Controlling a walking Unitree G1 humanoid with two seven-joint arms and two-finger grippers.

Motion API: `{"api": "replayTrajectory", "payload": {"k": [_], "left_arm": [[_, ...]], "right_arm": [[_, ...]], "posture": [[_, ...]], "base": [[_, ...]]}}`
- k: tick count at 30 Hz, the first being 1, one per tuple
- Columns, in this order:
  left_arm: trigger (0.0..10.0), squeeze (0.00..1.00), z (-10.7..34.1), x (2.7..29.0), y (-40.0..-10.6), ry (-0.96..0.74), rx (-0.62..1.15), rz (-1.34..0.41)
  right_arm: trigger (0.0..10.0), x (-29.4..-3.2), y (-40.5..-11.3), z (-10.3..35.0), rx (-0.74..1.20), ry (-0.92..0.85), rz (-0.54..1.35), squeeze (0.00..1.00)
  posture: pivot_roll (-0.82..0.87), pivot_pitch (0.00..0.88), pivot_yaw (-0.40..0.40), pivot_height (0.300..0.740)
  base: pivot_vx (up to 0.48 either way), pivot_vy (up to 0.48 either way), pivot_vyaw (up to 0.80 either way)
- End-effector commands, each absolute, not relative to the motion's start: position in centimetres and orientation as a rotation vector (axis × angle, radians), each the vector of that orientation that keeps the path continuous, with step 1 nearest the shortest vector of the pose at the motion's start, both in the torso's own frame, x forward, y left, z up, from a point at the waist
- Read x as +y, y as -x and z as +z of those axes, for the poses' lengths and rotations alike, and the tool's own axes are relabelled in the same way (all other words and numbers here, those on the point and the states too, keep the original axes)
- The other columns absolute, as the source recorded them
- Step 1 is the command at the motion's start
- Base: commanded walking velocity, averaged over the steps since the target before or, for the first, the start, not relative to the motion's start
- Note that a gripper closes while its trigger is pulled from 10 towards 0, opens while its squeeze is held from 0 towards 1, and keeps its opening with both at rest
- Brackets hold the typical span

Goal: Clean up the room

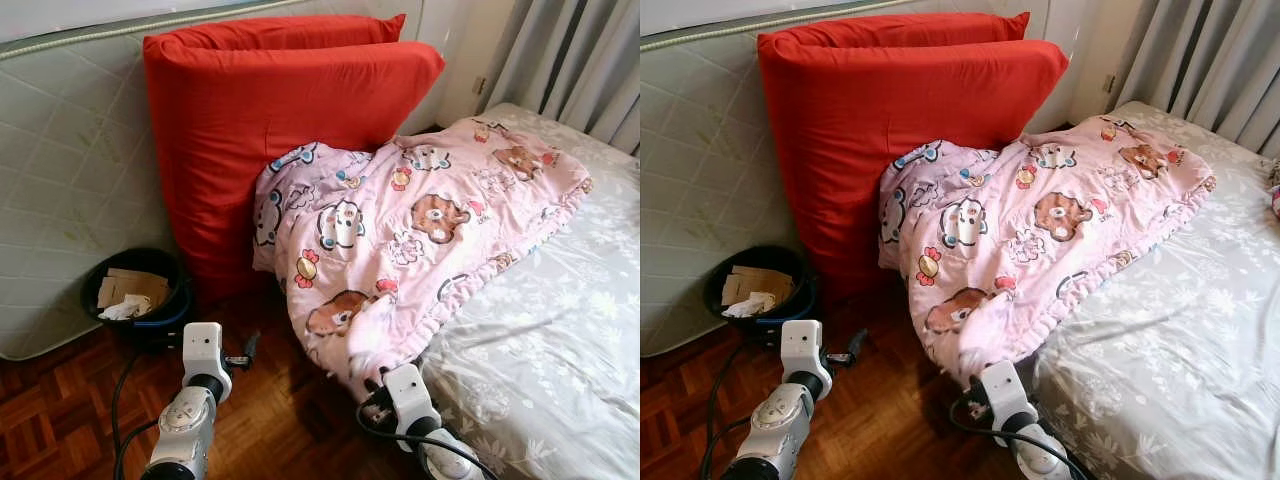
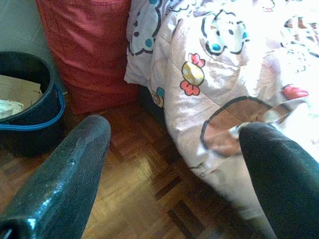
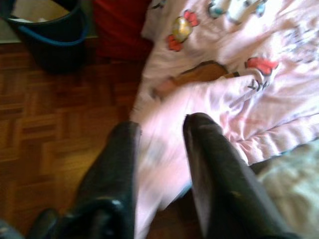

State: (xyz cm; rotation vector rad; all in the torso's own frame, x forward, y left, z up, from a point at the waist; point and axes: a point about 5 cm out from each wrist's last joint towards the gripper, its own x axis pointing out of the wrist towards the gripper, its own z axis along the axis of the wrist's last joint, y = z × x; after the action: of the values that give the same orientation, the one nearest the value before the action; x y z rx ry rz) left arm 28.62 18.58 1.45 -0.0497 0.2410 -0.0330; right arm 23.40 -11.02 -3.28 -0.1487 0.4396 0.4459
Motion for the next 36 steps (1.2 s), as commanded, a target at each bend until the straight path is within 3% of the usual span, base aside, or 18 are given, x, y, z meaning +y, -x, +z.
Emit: {"api": "replayTrajectory", "payload": {"k": [1, 7, 8, 9, 10, 14, 17, 23, 36], "left_arm": [[10.0, 0.0, 1.2, 18.5, -28.5, 0.032, 0.254, -0.052], [10.0, 0.0, 1.2, 18.5, -28.4, 0.031, 0.255, -0.052], [10.0, 0.0, 1.1, 18.5, -28.4, 0.029, 0.259, -0.054], [10.0, 0.0, 1.1, 18.5, -28.4, 0.029, 0.259, -0.054], [10.0, 0.0, 1.1, 18.5, -28.4, 0.03, 0.264, -0.056], [10.0, 0.0, -0.6, 19.0, -27.5, 0.058, 0.382, -0.038], [10.0, 0.0, -1.8, 19.4, -26.7, 0.07, 0.478, -0.013], [10.0, 0.0, -4.3, 20.2, -24.2, 0.08, 0.674, 0.04], [10.0, 0.0, -7.3, 20.8, -19.7, 0.024, 0.878, 0.064]], "right_arm": [[10.0, -11.0, -23.3, -3.5, 0.457, 0.122, 0.454, 1.0], [10.0, -11.7, -23.0, -4.1, 0.511, 0.081, 0.427, 1.0], [10.0, -12.3, -22.9, -4.4, 0.54, 0.053, 0.39, 0.64], [10.0, -12.3, -22.9, -4.4, 0.54, 0.053, 0.39, 0.64], [10.0, -12.8, -22.9, -4.6, 0.556, 0.036, 0.362, 0.0], [10.0, -16.0, -22.4, -5.7, 0.684, -0.086, 0.158, 0.0], [10.0, -17.1, -21.8, -6.2, 0.741, -0.115, 0.107, 0.0], [10.0, -18.2, -20.5, -7.1, 0.837, -0.119, -0.012, 0.0], [10.0, -18.5, -17.2, -8.9, 0.94, -0.201, -0.144, 0.0]], "posture": [[-0.01, 0.053, -0.073, 0.74], [-0.01, 0.052, -0.073, 0.74], [-0.01, 0.052, -0.073, 0.74], [-0.01, 0.052, -0.073, 0.74], [-0.01, 0.052, -0.073, 0.74], [-0.02, 0.046, -0.062, 0.74], [-0.02, 0.039, -0.06, 0.74], [-0.02, 0.026, -0.062, 0.74], [-0.02, 0.008, -0.052, 0.74]], "base": [[0.0, 0.0, 0.0], [0.0, 0.0, 0.0], [0.0, 0.0, 0.0], [0.0, 0.0, 0.0], [0.0, 0.0, 0.0], [0.0, 0.0, 0.0], [0.0, 0.0, 0.0], [0.0, 0.0, 0.0], [0.0, 0.0, 0.0]]}}
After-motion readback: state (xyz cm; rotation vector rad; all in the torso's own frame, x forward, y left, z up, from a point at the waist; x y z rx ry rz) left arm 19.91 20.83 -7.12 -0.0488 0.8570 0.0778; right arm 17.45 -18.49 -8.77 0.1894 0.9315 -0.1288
